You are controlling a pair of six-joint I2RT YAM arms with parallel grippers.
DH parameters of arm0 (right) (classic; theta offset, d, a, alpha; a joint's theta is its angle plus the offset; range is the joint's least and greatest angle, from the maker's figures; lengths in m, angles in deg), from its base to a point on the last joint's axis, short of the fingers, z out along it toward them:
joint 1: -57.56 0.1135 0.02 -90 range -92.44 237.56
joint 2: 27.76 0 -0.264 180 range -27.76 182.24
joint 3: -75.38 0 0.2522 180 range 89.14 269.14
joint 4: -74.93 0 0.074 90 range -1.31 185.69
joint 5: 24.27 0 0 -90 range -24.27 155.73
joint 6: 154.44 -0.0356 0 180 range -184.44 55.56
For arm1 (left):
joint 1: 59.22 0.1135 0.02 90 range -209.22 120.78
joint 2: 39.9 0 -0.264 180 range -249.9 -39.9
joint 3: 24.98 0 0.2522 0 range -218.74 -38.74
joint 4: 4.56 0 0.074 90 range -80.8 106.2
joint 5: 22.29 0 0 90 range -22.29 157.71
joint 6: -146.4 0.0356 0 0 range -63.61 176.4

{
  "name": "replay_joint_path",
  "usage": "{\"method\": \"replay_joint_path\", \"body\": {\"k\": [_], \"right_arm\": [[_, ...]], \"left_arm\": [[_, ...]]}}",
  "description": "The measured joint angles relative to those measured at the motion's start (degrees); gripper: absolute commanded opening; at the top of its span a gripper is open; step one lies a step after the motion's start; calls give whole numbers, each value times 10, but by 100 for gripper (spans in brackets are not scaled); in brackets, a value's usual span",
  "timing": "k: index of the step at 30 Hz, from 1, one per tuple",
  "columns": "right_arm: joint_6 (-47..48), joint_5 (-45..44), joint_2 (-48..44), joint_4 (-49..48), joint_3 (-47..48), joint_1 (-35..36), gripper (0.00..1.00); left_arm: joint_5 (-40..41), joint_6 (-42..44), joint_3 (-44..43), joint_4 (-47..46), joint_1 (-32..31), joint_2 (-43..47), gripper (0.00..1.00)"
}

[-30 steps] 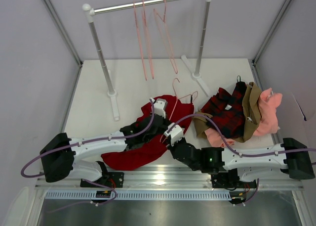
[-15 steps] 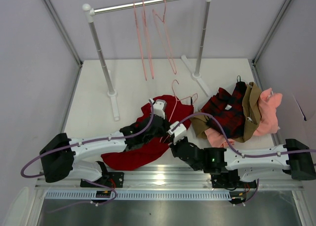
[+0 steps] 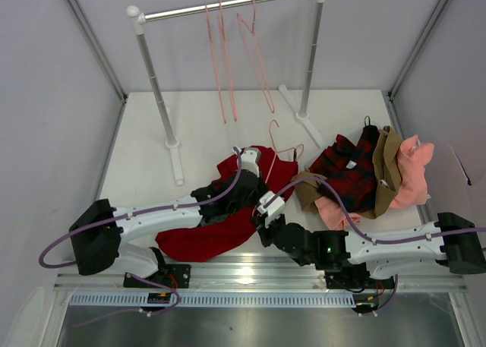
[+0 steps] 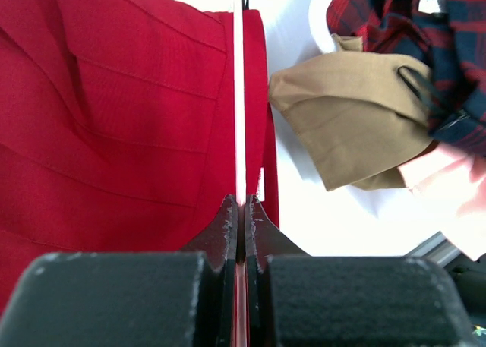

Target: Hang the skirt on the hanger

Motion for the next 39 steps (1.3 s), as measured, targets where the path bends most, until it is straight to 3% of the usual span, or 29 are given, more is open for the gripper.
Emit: {"method": "replay_joint_path", "body": {"k": [14,39], "right_arm": [[15,-37,-3,-3,-3,13,0],[47,-61,-13,0,-12,-41,0]], "left_arm": [[-21,-13,-11,4,5,-2,0],[-41,-30,-7,14,0,26,0]]}}
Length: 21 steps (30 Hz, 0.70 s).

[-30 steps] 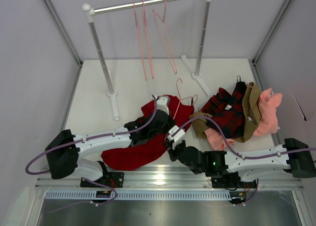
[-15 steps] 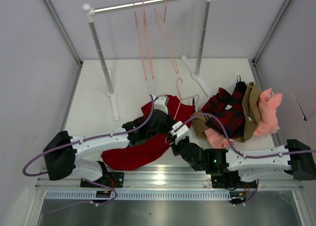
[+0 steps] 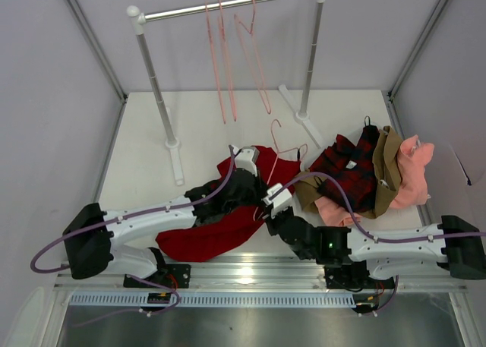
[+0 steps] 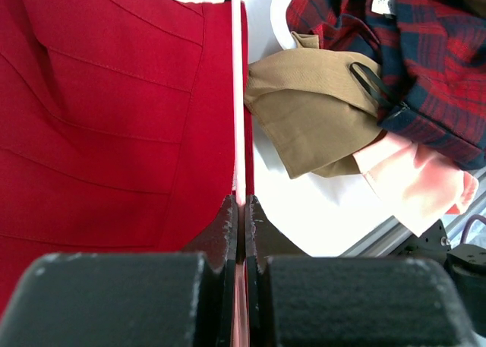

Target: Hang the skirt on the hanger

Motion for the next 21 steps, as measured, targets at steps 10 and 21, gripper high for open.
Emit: {"method": "replay_joint_path", "body": {"k": [10,21], "right_arm": [[-23,16,-24,-4,-20,-19,0],[-36,-4,-26,-17,-27,-38,0]], "left_arm": [[-2,42,0,18,-1,40,0],[-16,55,0,31,-2,63,0]]}}
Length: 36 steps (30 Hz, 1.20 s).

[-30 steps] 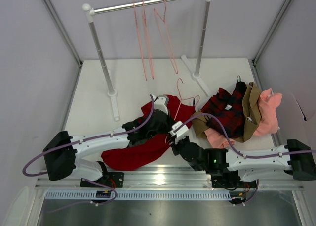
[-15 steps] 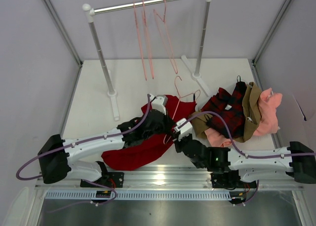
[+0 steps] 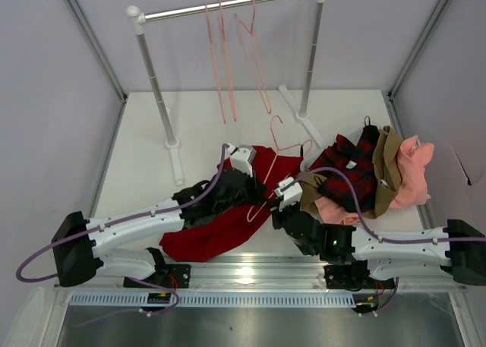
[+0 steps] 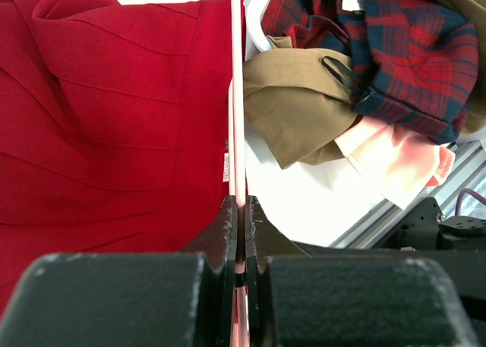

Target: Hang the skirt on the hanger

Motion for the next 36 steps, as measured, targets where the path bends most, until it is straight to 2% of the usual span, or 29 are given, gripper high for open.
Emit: {"method": "replay_joint_path", "body": {"k": [7,8,9,10,11,14,19,26,31,36], "right_arm": [[7,-7,-4,-24,0,-6,1],[7,-6,-4,-24,0,-7,7],[6,-4,-4,-24,0,-7,33],[2,0,-4,-24,0,-7,43],[1,1,-4,-18,1,-7,58],[-18,9,-14,39,15,-8,72],[-75,7,-63,187,96,-8,75],[-192,-50,-205,356,175,-18,77],[-235,-111,-281,433,175,-30,79],[-244,-143,-282,466,175,-42,86]], "left_arm": [[-1,0,0,2,0,9,0],[-1,0,0,3,0,11,0],[0,0,0,3,0,12,0],[0,1,0,5,-1,14,0],[0,3,0,5,-1,17,0],[1,23,0,9,-1,31,0],[3,88,0,18,-1,72,0],[5,152,-1,74,-1,161,0],[13,176,-3,148,-2,260,0],[47,181,-43,238,-2,330,0]]}}
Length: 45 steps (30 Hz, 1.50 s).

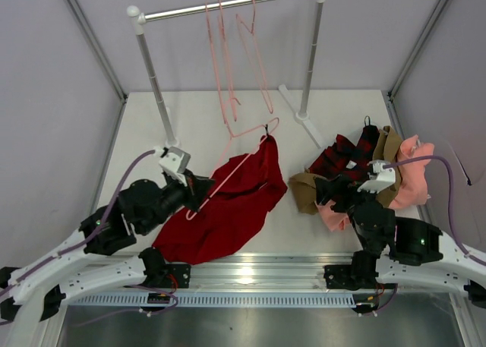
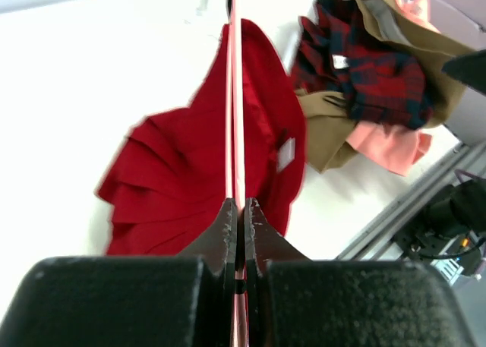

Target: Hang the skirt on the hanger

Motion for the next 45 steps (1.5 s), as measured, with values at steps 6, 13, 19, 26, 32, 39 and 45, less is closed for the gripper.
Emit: {"method": "replay_joint_path", "body": {"k": [6,13,19,26,32,39,45], "right_arm": [[16,-6,45,-2,19,-53,92],[83,151,125,-85,40,-257,91],[105,298,205,-140,59,-357,92],[119,355,228,-167,60,-364,93],[127,366,228,-184,60,-370,95],[128,396,243,-184,66,-431,96],[130,454,250,-183,72,-531,97]], "left_arm": [[40,-2,-90,122,-1,-5,0],[5,-21,-90,202,-1,12,0],[47,-75,-89,273,-1,32,0],[157,-158,-104,359,-1,4,0],[224,-161,-130,370,8,-28,0],[246,-69,-177,281,101,-84,0],[242,15,-258,212,145,-174,0]]}}
